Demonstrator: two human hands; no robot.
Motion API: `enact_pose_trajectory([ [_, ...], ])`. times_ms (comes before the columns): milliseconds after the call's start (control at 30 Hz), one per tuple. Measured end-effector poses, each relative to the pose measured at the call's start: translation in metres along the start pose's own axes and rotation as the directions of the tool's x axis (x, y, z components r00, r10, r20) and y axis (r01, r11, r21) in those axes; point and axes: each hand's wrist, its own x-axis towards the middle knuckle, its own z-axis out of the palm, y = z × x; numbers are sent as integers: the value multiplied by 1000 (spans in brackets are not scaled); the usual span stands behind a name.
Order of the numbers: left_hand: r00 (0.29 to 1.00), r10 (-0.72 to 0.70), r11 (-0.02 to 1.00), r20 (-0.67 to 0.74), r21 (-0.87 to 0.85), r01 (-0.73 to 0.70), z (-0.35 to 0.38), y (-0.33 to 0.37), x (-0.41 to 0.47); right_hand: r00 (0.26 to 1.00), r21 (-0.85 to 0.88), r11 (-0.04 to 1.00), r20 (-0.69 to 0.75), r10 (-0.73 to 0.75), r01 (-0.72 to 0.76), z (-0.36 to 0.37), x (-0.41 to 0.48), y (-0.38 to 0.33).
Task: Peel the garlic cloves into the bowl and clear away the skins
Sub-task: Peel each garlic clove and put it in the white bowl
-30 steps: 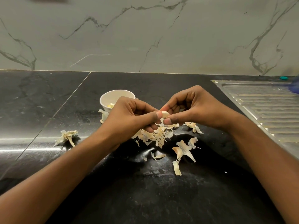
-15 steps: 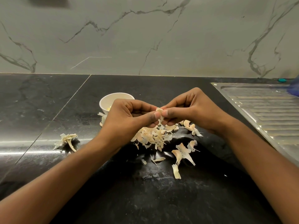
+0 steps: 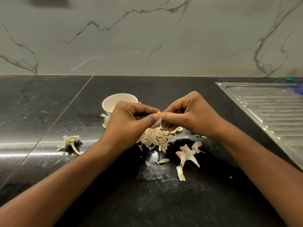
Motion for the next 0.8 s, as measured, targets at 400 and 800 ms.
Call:
enact_pose_trajectory([
  [400, 998, -50, 988, 38, -142, 54, 2, 2, 1, 994, 156, 982, 11, 107, -107, -5, 1, 1],
  [800, 995, 40, 998, 97, -59, -34, 1, 4, 0, 981, 248, 949, 58, 185, -193, -11, 1, 1],
])
